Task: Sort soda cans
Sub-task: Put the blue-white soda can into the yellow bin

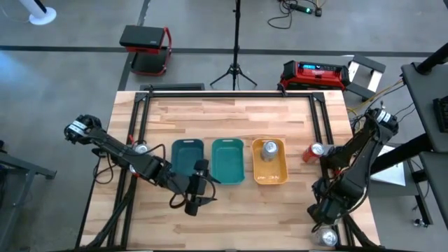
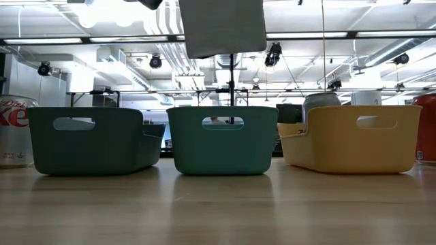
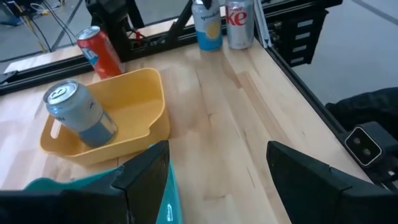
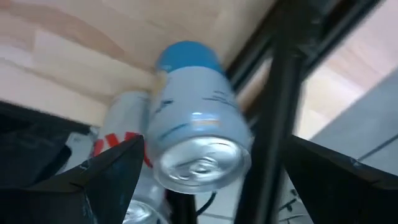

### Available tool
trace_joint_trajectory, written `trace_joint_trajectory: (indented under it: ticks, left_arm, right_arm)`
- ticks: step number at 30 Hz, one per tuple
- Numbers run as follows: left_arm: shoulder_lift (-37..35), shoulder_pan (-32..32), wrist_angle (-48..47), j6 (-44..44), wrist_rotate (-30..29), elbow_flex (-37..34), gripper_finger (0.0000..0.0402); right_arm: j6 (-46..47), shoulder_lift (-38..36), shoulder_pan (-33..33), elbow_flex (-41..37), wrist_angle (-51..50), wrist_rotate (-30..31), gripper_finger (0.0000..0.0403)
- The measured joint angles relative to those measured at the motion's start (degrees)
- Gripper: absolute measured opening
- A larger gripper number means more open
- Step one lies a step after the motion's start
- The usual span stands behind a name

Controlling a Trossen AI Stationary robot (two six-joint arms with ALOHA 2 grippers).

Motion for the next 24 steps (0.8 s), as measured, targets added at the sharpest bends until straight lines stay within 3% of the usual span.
trace_joint_trajectory:
  ticks: [24]
  left_arm:
    - [0.00, -0.04, 0.02, -1.54, 0.28, -0.07, 0.0254]
  right_arm:
    - [-0.15, 0.09, 0.00, -6.69, 11.72, -4.71, 0.0368]
